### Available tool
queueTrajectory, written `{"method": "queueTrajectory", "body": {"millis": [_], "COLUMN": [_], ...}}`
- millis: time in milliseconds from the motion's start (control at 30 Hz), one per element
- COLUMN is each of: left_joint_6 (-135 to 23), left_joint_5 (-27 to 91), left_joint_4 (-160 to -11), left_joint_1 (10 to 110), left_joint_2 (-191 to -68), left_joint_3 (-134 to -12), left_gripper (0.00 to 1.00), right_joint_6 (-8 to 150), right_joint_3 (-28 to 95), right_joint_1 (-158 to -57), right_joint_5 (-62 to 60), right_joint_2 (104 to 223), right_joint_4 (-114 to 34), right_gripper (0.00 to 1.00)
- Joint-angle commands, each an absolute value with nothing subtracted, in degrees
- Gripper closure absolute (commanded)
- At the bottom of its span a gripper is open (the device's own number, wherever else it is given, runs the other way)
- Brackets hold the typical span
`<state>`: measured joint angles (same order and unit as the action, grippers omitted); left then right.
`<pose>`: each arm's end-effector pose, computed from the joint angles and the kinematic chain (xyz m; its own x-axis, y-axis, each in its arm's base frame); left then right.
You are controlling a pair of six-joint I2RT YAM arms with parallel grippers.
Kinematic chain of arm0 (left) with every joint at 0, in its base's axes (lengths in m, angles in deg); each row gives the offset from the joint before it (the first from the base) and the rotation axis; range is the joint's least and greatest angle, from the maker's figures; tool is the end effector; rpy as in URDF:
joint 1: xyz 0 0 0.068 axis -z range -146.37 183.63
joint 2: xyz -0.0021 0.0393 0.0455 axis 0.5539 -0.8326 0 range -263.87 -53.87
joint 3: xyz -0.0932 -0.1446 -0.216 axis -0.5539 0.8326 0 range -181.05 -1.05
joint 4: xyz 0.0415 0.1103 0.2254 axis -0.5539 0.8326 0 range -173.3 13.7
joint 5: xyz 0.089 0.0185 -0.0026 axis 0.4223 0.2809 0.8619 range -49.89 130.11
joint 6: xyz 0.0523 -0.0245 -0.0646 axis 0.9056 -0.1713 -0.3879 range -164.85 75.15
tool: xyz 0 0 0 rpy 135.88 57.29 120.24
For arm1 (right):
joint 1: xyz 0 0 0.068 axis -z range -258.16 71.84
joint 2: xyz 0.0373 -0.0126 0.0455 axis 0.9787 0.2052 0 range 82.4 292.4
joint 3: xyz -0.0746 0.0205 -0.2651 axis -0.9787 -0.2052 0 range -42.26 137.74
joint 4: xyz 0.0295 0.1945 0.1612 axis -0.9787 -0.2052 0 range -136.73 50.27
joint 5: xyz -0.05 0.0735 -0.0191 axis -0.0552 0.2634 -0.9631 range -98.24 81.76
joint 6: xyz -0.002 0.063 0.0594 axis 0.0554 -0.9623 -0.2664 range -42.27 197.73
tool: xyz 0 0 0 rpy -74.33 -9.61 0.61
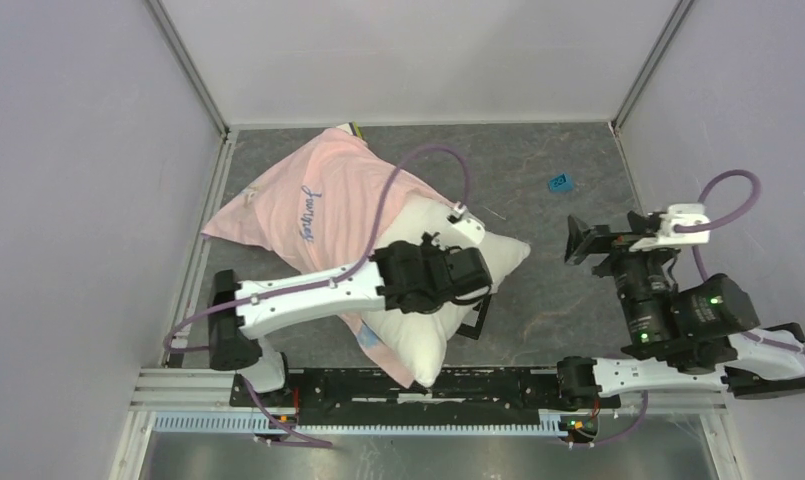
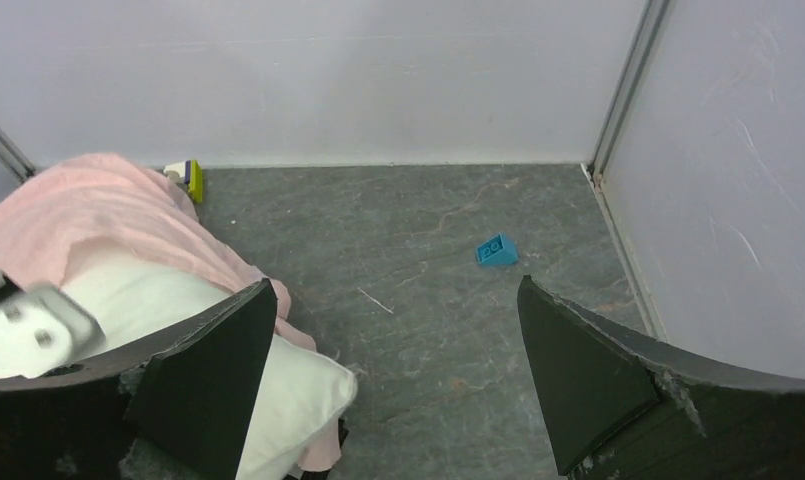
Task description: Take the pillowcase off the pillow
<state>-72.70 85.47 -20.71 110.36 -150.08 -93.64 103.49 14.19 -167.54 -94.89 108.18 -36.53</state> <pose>0.1315 -0.3197 0.3073 -0.4745 0.5815 -0.6609 0.4482 0.8057 0.3872 0.0766 0.0171 0.4462 0.0268 0.1414 -0.9896 -0.0420 0.9892 0.1403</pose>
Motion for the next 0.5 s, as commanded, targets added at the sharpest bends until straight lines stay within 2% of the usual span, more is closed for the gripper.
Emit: {"method": "queueTrajectory", "body": {"millis": [0,167,233,367,467], "left_joint_6": [-69.79,-63.43,-61.54,-60.06,-59.72], "left_joint_5": [89.11,82.19,81.13,82.27,83.48], "left_joint_4": [-13.95,-16.48,-16.31,-14.26,-13.36], "left_joint_1": [103.62,96.05,94.02,91.63,90.48], "left_joint_2": [-140.44,-129.05,-126.25,-123.42,-122.66], "left_joint_3": [-94.33,-96.57,-97.17,-98.54,-99.43], "left_gripper": [0.98,0.98,0.98,0.98,0.98], "right_joint_6": [105.96,106.54,106.04,92.6,86.91], "right_joint_3": [14.44,16.92,18.83,28.74,29.77], "right_joint_1": [-168.42,-167.81,-164.72,-146.68,-136.54], "right_joint_5": [-91.73,-88.57,-85.7,-67.94,-57.68], "right_joint_2": [116.02,124.73,128.93,139.88,143.57], "right_joint_4": [-36.12,-35.64,-36.24,-52.73,-53.9], "right_gripper": [0.02,0.02,0.02,0.02,0.02]}}
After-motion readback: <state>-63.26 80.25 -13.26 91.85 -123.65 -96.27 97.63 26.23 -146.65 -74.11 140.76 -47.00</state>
